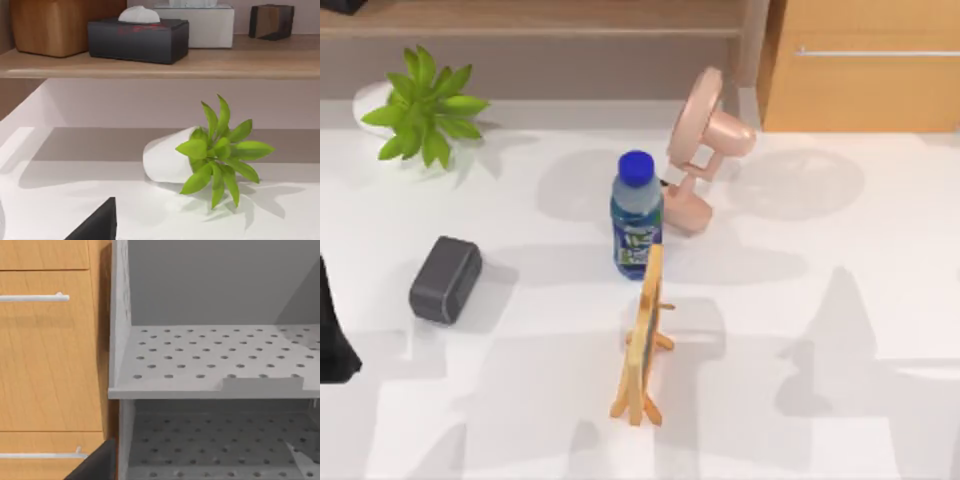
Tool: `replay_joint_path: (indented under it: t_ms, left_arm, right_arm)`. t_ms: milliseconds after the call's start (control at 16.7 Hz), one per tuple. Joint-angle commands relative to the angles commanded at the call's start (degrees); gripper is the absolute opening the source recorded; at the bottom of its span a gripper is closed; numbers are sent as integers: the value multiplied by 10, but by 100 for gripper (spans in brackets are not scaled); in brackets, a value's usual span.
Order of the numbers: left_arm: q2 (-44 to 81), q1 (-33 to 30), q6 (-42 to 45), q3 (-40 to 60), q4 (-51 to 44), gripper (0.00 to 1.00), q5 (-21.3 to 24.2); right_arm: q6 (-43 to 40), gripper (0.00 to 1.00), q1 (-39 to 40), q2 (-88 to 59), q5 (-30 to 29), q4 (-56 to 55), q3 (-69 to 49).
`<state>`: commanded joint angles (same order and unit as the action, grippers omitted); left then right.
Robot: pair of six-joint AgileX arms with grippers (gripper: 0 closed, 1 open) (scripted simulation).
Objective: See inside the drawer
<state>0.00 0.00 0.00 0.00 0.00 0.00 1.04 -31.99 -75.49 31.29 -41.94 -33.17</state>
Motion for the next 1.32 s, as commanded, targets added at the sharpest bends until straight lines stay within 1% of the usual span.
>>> replay_joint_path:
  t_ms: [120, 420, 540, 660, 840, 1020, 1320]
  left_arm:
    - [0, 0, 0, 0, 0, 100, 0]
    - [0, 0, 0, 0, 0, 100, 0]
    - [0, 0, 0, 0, 0, 100, 0]
    - [0, 0, 0, 0, 0, 100, 0]
    - [0, 0, 0, 0, 0, 100, 0]
    - [0, 0, 0, 0, 0, 100, 0]
    - [0, 0, 0, 0, 0, 100, 0]
  right_arm:
    - [0, 100, -11, -15, 11, -14, -11]
    - [0, 100, -9, -14, 10, -13, -9]
    - [-18, 100, 0, -30, 5, -23, -16]
    - [-59, 100, 18, -64, -12, -41, -28]
    - [-162, 100, 62, -135, -58, -78, -53]
    - [-300, 100, 122, -215, -118, -126, -85]
    - [-542, 100, 240, -349, -238, -212, -143]
